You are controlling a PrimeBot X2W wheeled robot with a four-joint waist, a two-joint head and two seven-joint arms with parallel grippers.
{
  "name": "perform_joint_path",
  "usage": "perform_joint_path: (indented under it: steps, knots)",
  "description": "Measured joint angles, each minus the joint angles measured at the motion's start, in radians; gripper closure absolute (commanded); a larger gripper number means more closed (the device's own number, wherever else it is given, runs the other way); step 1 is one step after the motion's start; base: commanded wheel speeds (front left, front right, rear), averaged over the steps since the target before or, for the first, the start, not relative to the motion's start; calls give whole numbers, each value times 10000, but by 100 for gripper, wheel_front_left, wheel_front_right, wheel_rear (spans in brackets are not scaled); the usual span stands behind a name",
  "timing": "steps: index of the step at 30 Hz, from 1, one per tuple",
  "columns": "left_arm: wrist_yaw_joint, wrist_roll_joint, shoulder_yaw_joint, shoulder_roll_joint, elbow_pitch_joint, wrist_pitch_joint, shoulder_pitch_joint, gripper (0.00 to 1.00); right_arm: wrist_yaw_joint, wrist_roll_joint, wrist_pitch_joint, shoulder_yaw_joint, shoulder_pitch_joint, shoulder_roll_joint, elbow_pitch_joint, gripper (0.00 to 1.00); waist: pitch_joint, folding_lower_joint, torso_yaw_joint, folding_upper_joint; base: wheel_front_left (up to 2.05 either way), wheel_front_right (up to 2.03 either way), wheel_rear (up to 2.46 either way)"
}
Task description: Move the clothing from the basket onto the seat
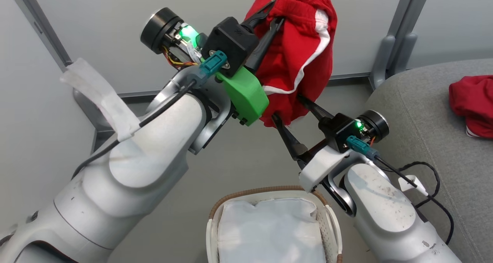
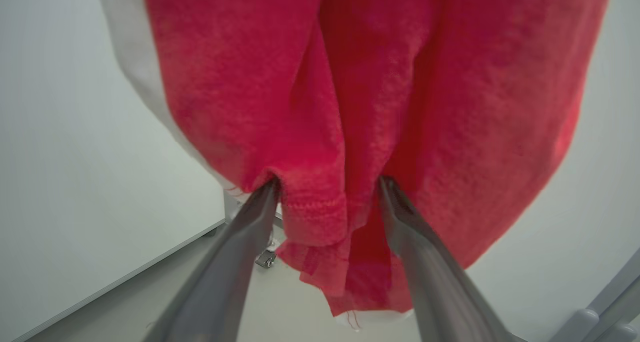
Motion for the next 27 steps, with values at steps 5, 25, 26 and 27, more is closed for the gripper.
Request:
perform_joint_path:
  steps: [5,25,26,27]
  knots:
    - [-2,-77,-134,-109,-130,23,109,100,0,33,0,48,-404,0,173,0,-36,0,172,0,0,0,0]
    - [102,-1252,165,-102,456,-1026,1889,17,0,516,0,138,-502,-4,-560,100,59,0,127,0,0,0,0]
    - [102,-1279,194,-82,525,-1202,2007,0,0,510,0,54,-464,-2,-627,100,72,0,107,0,0,0,0]
    - [127,-1285,213,-48,623,-1430,2161,0,0,510,0,-42,-415,-4,-685,100,88,1,81,0,0,0,0]
